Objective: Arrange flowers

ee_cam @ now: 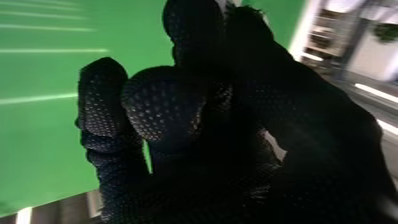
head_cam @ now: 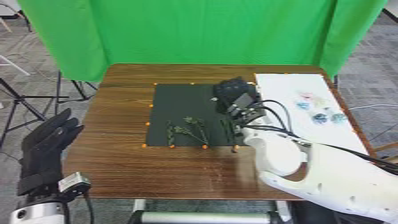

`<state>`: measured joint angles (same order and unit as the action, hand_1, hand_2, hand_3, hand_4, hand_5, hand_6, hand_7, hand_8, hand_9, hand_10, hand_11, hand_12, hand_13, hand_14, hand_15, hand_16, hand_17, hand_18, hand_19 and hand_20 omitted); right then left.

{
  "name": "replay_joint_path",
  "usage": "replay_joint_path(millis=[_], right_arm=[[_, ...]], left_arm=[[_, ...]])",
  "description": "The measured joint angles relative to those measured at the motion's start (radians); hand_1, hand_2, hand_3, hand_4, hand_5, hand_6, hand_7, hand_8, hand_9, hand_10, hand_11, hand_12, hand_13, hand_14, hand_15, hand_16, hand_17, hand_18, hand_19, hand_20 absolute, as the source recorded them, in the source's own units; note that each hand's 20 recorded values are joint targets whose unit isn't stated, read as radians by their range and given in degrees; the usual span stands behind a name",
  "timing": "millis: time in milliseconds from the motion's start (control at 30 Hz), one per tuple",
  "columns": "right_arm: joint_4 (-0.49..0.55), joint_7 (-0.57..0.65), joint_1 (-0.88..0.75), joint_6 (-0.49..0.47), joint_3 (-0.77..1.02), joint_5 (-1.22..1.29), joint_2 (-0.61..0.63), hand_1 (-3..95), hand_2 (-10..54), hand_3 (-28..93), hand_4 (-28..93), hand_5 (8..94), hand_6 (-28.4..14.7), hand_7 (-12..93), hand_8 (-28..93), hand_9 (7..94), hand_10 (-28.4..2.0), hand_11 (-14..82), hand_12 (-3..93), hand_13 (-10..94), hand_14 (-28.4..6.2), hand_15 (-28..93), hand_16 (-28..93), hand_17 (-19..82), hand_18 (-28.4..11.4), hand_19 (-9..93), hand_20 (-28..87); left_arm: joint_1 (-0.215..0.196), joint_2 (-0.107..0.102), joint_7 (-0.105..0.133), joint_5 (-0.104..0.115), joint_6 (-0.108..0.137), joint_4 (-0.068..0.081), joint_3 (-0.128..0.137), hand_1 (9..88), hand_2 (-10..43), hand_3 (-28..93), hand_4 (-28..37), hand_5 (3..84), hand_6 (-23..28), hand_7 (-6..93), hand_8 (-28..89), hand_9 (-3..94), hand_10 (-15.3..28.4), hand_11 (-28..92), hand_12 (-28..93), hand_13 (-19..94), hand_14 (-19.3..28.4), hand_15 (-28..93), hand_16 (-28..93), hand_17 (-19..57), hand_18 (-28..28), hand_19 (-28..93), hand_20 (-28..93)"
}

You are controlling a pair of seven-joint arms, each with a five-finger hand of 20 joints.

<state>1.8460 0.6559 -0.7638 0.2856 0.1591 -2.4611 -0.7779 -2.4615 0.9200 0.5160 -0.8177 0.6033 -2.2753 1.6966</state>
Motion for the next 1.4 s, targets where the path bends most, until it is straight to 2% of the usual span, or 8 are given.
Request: replay_joint_path(millis=[167, 367, 500, 600, 800, 900, 1100, 1400], right_arm=[[-0.033, -0.044, 0.059, 0.009, -0.058, 0.004, -0.094, 51.6, -5.1, 77, -28, 78.7, -0.6, 27, 7, 86.2, -7.3, 27.4, 32.1, 83, -2.5, 67, 21, 46, -18.0, 93, 6], [-0.076, -0.192, 0.007, -0.049, 0.071, -0.045, -0.205, 51.4, -5.2, 77, -28, 78.7, -0.6, 27, 7, 86.2, -7.3, 27.4, 32.2, 83, -2.4, 67, 21, 45, -18.0, 93, 6], [-0.089, -0.297, -0.105, -0.134, 0.215, -0.15, -0.283, 51.4, -5.3, 77, -28, 78.8, -0.6, 27, 7, 86.2, -7.4, 27.4, 32.0, 83, -2.4, 67, 21, 45, -18.0, 93, 5], [-0.104, -0.442, -0.239, -0.205, 0.379, -0.268, -0.363, 51.4, -5.3, 77, -28, 78.7, -0.5, 28, 7, 86.2, -7.5, 27.4, 32.0, 83, -2.4, 67, 21, 45, -18.0, 93, 4], [-0.161, -0.684, -0.477, -0.236, 0.616, -0.483, -0.55, 51.5, -5.3, 77, -28, 78.8, -0.4, 27, 6, 86.3, -7.5, 27.4, 31.7, 83, -2.4, 67, 21, 44, -18.0, 93, 3], [-0.177, -0.691, -0.554, -0.238, 0.638, -0.478, -0.609, 51.4, -5.4, 77, -28, 78.9, -0.5, 27, 6, 86.3, -7.6, 27.4, 31.5, 83, -2.4, 67, 21, 44, -18.1, 93, 3], [-0.191, -0.647, -0.628, -0.256, 0.59, -0.474, -0.636, 51.5, -5.6, 77, -28, 79.0, -0.5, 27, 6, 86.4, -7.5, 27.2, 31.5, 83, -2.5, 67, 21, 44, -18.0, 93, 2], [-0.224, -0.612, -0.603, -0.259, 0.539, -0.474, -0.628, 51.4, -5.8, 77, -28, 79.1, -0.4, 27, 6, 86.5, -7.5, 27.1, 31.8, 83, -2.5, 67, 21, 44, -17.9, 93, 2]], left_arm=[[0.019, -0.009, 0.006, 0.001, -0.001, 0.011, -0.009, 25.8, 6.4, 84, -19.5, 40.1, 10.6, 15.9, -11, 34.2, 19.8, 36, 6, 23, 26.6, 63, -17, -9.2, 21.1, 60, 1], [0.034, -0.014, 0.009, 0.003, -0.003, 0.017, -0.013, 25.7, 6.3, 84, -19.4, 40.1, 10.6, 15.9, -11, 34.1, 19.9, 36, 6, 23, 26.6, 63, -17, -9.2, 21.1, 60, 1], [0.039, -0.013, 0.009, 0.003, -0.007, 0.02, -0.013, 25.7, 6.2, 84, -19.3, 40.2, 10.6, 15.8, -11, 34.2, 19.8, 36, 6, 23, 26.5, 63, -17, -9.2, 21.0, 60, 1], [0.044, -0.012, 0.01, 0.003, -0.01, 0.026, -0.021, 25.7, 6.2, 84, -19.3, 40.2, 10.6, 15.8, -11, 34.2, 19.8, 36, 6, 23, 26.6, 63, -17, -9.2, 21.0, 60, 1], [0.074, -0.007, 0.007, 0.002, -0.025, 0.042, -0.045, 25.7, 6.2, 84, -19.4, 40.2, 10.6, 15.8, -11, 34.1, 19.8, 36, 6, 23, 26.6, 63, -17, -9.2, 21.1, 59, 1], [0.091, -0.006, 0.001, 0.001, -0.033, 0.046, -0.049, 25.7, 6.3, 84, -19.4, 40.1, 10.6, 15.8, -11, 34.1, 19.9, 36, 6, 23, 26.6, 63, -17, -9.2, 21.1, 59, 1], [0.102, -0.002, -0.009, -0.001, -0.043, 0.047, -0.045, 25.7, 6.3, 84, -19.2, 40.2, 10.5, 15.9, -11, 34.2, 19.8, 36, 6, 23, 26.5, 63, -17, -9.2, 21.1, 59, 1], [0.11, -0.002, -0.009, 0.0, -0.045, 0.05, -0.048, 25.7, 6.4, 84, -19.2, 40.1, 10.5, 15.9, -11, 34.2, 19.8, 36, 6, 23, 26.5, 63, -17, -9.2, 21.1, 59, 1]])
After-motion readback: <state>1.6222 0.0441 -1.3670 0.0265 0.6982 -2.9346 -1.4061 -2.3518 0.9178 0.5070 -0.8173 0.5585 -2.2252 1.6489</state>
